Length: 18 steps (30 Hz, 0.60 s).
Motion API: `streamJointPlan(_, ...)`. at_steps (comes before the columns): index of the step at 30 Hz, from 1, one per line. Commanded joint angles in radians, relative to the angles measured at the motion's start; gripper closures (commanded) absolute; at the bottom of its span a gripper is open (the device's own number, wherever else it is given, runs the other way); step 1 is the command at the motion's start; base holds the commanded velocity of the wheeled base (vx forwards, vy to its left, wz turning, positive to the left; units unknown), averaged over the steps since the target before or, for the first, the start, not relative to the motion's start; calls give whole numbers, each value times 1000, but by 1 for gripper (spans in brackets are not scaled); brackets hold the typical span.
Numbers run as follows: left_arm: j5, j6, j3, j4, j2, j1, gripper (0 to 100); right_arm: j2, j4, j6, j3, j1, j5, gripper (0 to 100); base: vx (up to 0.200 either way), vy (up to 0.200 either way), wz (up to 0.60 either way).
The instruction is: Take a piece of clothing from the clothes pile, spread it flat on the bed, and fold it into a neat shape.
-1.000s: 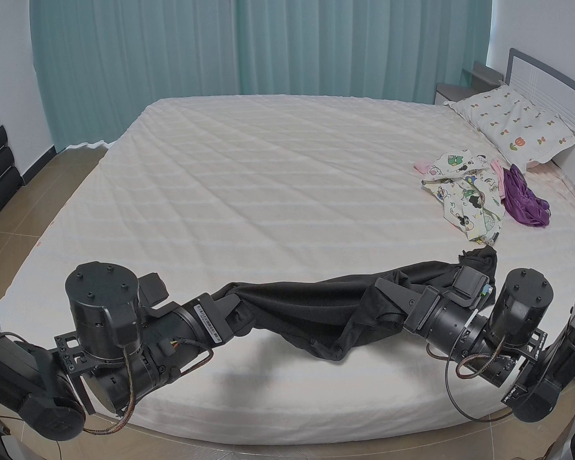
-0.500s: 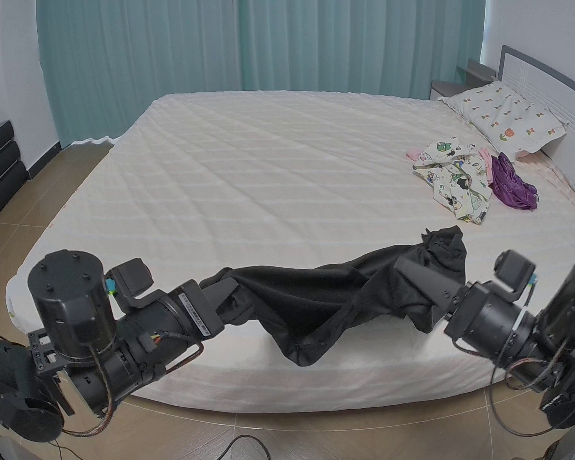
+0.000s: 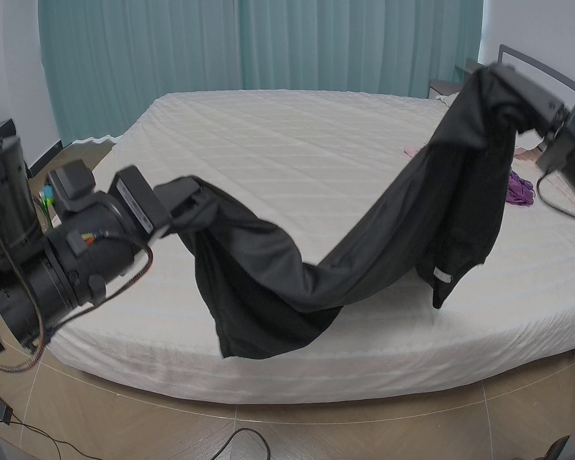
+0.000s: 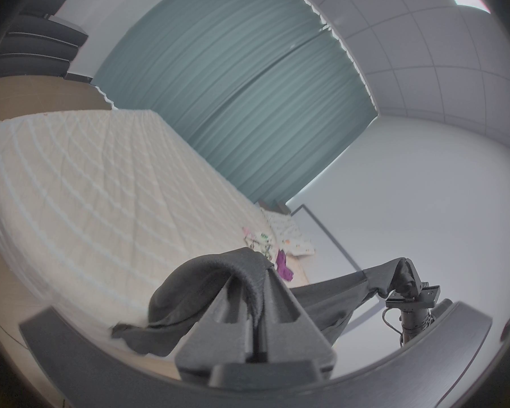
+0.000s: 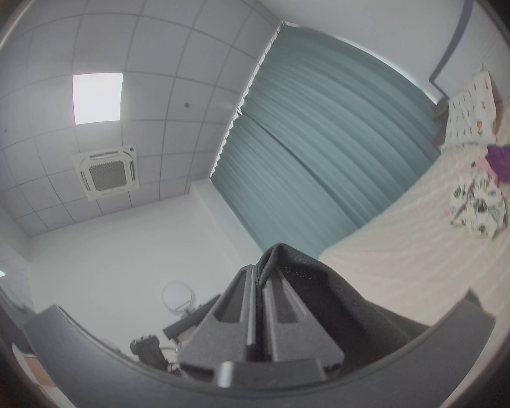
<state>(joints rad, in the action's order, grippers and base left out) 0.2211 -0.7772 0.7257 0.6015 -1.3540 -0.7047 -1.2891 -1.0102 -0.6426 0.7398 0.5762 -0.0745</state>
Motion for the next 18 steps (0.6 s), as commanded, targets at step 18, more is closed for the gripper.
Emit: streamJointPlan(18, 41, -60, 517, -124, -421, 277, 100, -728, 153, 4, 849, -335, 94, 100, 56, 0, 0)
